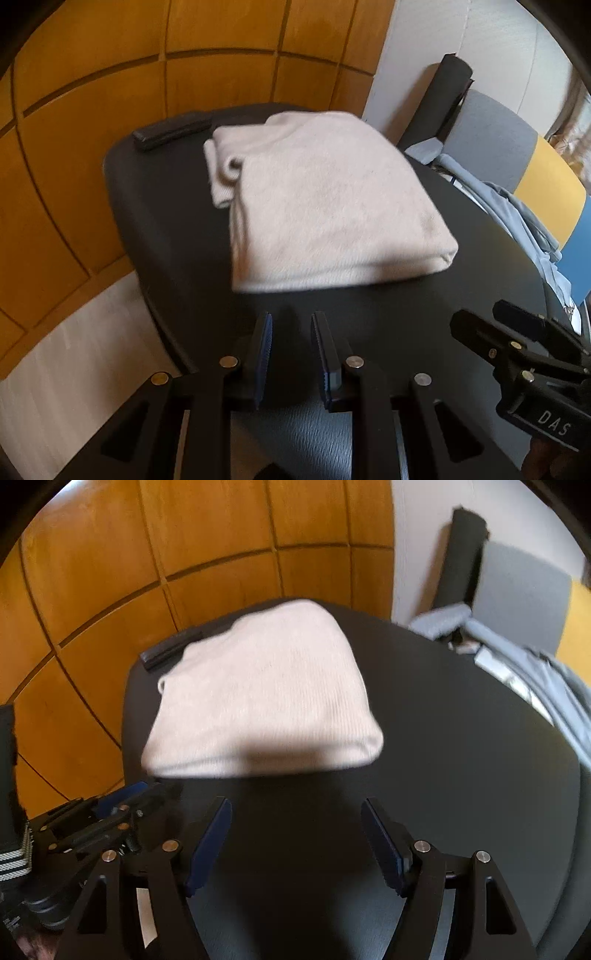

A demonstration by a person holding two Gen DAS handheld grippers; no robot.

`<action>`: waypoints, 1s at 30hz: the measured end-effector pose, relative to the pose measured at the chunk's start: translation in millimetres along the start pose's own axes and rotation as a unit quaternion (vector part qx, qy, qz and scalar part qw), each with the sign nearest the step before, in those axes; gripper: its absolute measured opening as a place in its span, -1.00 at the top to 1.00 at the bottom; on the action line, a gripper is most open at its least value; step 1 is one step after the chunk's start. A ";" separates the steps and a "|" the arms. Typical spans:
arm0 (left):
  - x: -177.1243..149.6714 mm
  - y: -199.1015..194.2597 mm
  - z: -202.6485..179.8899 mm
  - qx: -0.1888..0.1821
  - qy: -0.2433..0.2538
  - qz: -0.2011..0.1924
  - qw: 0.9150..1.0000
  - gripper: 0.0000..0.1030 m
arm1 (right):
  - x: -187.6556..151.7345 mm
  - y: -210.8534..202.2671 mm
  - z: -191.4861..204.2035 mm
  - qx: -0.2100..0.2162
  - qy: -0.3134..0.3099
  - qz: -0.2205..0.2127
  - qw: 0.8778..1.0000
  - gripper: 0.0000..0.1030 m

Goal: Fold clothes
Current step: 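Release the folded sweater and withdraw both grippers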

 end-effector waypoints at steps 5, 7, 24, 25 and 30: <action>-3.0 -15.5 8.9 0.037 0.005 -0.007 0.999 0.59 | -8.4 -5.4 -6.8 -0.001 0.018 0.003 1.000 -0.43; -1.8 -21.2 6.3 0.043 0.009 -0.007 0.999 0.59 | -6.9 -13.9 -5.2 -0.002 0.020 -0.005 1.000 -0.46; -3.2 -54.8 -8.9 0.105 0.047 -0.013 0.993 0.57 | -12.1 -48.5 9.8 -0.019 0.006 -0.017 1.000 -0.51; -4.0 -54.8 -10.0 0.101 0.047 -0.012 0.994 0.57 | -12.0 -49.2 9.4 -0.020 0.007 -0.018 1.000 -0.51; -7.2 -59.9 -14.2 0.087 0.048 -0.022 0.995 0.57 | -11.2 -51.0 7.2 -0.025 0.007 -0.020 0.999 -0.51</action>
Point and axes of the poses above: each gripper's, at about its wrist camera, not at the fingertips, and y roughly the way its jaws point, z to its left, x to its top, the point moved 8 cm from there along y, roughly the way its jaws point, and after that the axes turned 11 degrees about -y, right-handed, at the moved point
